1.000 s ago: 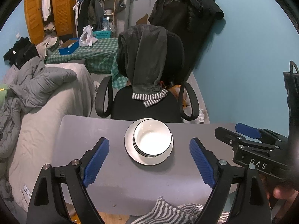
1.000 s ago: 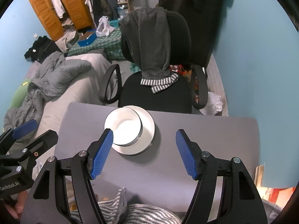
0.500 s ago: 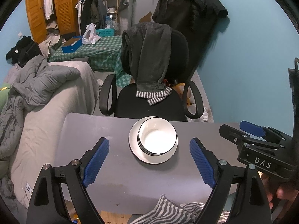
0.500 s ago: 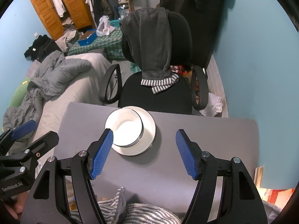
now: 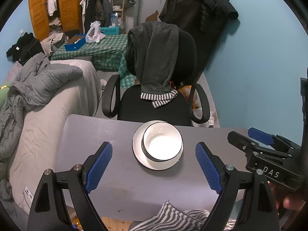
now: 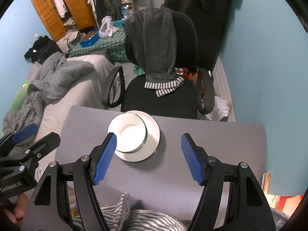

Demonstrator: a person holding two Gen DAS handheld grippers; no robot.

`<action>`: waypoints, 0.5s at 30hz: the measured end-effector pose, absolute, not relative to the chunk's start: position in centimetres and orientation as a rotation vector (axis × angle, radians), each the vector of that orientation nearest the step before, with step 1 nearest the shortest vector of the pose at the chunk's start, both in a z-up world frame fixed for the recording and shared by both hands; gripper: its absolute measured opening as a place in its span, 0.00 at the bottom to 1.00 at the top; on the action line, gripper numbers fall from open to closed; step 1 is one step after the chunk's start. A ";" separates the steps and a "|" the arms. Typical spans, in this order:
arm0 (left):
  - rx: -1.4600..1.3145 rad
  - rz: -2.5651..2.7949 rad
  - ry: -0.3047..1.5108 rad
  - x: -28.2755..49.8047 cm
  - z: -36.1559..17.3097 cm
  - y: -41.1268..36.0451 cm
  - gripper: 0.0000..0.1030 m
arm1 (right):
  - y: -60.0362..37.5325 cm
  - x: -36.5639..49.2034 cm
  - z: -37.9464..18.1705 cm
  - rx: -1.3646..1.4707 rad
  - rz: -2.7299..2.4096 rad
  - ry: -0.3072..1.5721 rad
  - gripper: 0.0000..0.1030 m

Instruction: Organize plates and bowls

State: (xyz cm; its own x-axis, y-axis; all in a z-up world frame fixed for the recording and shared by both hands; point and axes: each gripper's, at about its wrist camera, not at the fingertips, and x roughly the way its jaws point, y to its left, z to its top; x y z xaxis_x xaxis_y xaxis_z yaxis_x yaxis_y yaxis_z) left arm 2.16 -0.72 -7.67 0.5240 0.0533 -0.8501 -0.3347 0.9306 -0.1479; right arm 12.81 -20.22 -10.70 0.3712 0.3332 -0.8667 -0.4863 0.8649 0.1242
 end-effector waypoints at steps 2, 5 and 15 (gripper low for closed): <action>-0.311 0.240 1.002 2.3 -7.7 -0.7 0.87 | -20.2 12.9 -10.7 -0.159 0.529 1.075 0.67; -0.305 0.252 1.008 2.6 -7.8 -0.7 0.87 | -20.2 13.0 -10.7 -0.162 0.528 1.070 0.67; -0.299 0.259 1.009 2.9 -7.9 -0.8 0.87 | -20.2 13.0 -10.7 -0.160 0.528 1.071 0.67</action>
